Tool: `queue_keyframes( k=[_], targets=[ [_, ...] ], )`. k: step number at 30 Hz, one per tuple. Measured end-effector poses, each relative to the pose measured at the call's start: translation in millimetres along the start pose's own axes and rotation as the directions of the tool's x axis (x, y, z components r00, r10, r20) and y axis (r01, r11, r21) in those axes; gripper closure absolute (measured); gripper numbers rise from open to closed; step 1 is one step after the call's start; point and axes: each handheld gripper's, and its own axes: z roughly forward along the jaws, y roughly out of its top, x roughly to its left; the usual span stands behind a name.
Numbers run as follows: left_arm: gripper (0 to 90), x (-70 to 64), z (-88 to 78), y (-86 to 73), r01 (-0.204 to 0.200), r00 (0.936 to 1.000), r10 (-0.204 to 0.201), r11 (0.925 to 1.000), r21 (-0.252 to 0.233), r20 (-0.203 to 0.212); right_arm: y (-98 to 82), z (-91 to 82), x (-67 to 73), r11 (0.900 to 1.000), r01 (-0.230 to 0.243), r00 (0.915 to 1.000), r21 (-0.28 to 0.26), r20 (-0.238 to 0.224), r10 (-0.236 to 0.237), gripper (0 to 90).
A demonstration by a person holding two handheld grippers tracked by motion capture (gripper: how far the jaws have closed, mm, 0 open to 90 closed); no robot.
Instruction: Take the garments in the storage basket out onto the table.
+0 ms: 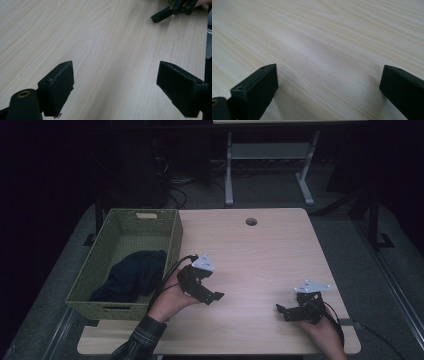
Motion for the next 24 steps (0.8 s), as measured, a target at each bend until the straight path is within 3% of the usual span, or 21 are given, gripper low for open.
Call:
queue_keyframes(
  k=[10,24],
  targets=[
    [14.1,4.6,-6.7,6.8,-0.005,1.0000,0.005,0.9998,0.017,0.004,0.0,0.1,0.0,1.000,0.001,1.0000,-0.001,0.000,-0.001,1.4],
    [14.0,21.0,-29.0,19.5,-0.016,0.9999,0.016,0.9992,0.038,0.001,0.0,0.1,-0.1,1.000,0.001,1.0000,-0.001,0.000,-0.001,1.4]
  ],
)
